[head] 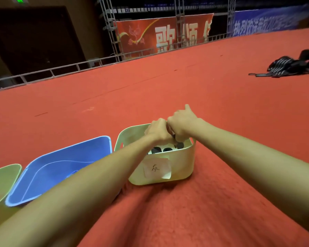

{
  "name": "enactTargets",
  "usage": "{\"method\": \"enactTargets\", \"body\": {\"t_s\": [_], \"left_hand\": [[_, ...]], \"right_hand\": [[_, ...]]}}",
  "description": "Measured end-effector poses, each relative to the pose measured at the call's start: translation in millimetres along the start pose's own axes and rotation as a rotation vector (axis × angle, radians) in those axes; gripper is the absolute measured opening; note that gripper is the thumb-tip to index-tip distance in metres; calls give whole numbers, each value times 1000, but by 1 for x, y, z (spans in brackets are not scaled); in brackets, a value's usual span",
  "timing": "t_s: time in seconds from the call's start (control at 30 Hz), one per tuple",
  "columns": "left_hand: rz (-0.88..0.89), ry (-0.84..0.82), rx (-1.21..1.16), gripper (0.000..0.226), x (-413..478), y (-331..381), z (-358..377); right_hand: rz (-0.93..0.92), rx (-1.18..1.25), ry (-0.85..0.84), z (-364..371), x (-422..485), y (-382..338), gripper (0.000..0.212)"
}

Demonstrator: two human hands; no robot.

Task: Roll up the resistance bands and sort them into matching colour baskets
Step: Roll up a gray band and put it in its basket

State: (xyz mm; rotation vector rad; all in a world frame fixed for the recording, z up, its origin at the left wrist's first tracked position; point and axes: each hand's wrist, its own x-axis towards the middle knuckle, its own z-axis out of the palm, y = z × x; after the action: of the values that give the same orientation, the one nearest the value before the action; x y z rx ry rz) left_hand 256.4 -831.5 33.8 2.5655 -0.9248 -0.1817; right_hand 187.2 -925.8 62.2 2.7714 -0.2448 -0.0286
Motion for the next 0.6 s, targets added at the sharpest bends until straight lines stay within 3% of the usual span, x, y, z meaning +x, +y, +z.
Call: {"method": "enactTargets", "body": {"t_s": [0.13, 0.43, 0.5, 0.6], "left_hand": [[-27, -62, 51, 31, 3, -10, 12], [38, -151, -109, 19, -6, -17, -7], [65, -124, -177, 19, -20, -21, -24], [79, -46, -288, 15, -56, -33, -58]], "right_hand": [[-84, -85, -48, 23, 3, -15, 10], [-13, 108, -91, 8, -9, -5, 20], [56, 172, -50, -4, -18, 2, 23], [126, 283, 107, -24, -33, 8, 10]]}}
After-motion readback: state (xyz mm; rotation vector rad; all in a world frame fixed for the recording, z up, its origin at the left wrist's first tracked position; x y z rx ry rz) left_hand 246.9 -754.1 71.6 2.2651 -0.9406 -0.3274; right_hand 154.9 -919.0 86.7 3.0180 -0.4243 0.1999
